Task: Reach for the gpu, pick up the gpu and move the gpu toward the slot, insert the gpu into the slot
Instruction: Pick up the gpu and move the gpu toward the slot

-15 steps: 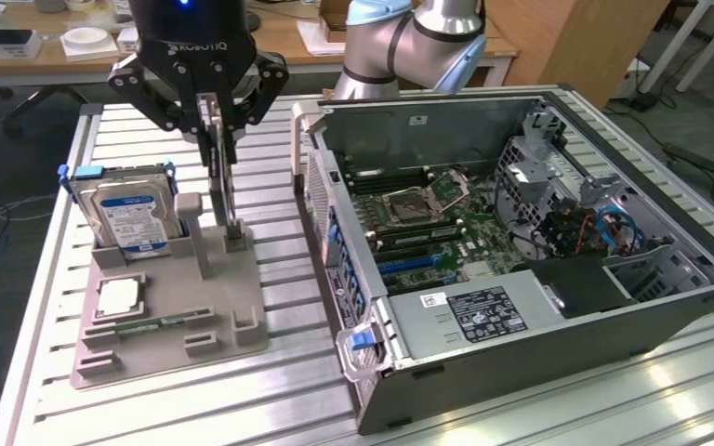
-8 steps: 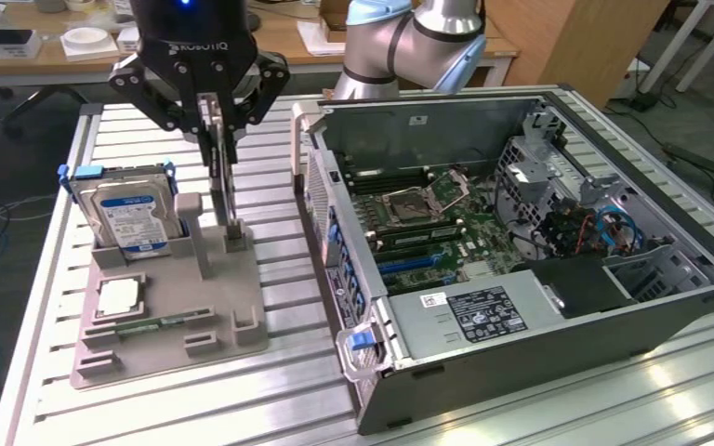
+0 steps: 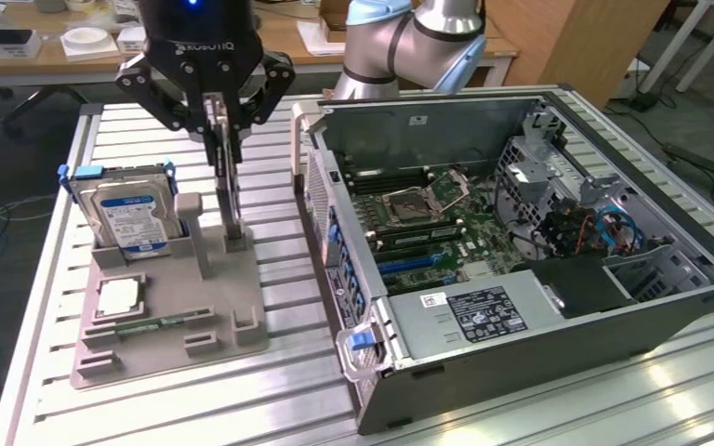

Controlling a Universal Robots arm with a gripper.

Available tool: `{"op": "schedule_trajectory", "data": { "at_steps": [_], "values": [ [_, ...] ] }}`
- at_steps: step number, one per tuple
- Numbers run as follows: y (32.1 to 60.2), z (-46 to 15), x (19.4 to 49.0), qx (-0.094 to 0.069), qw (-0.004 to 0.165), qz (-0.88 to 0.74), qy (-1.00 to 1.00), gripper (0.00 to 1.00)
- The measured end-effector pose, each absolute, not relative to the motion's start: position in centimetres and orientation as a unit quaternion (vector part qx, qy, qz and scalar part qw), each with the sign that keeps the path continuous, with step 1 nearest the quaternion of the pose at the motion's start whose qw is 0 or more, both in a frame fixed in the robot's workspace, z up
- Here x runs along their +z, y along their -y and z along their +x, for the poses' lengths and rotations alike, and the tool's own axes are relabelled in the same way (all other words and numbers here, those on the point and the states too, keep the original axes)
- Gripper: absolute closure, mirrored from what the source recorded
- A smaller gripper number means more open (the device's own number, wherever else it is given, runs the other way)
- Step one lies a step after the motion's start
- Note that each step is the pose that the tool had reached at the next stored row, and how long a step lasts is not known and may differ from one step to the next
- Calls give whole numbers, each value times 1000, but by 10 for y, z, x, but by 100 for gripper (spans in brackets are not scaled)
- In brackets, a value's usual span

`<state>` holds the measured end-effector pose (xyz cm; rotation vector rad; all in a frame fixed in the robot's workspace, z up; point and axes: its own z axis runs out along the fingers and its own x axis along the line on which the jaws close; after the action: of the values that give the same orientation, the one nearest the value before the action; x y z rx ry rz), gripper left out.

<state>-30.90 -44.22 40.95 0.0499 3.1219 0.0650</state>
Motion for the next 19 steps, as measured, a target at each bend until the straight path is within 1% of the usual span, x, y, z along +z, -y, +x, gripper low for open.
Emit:
{"op": "schedule_trajectory", "data": {
  "at_steps": [19],
  "values": [
    [442, -298, 410, 21, 9, 16, -1000, 74]
  ]
}}
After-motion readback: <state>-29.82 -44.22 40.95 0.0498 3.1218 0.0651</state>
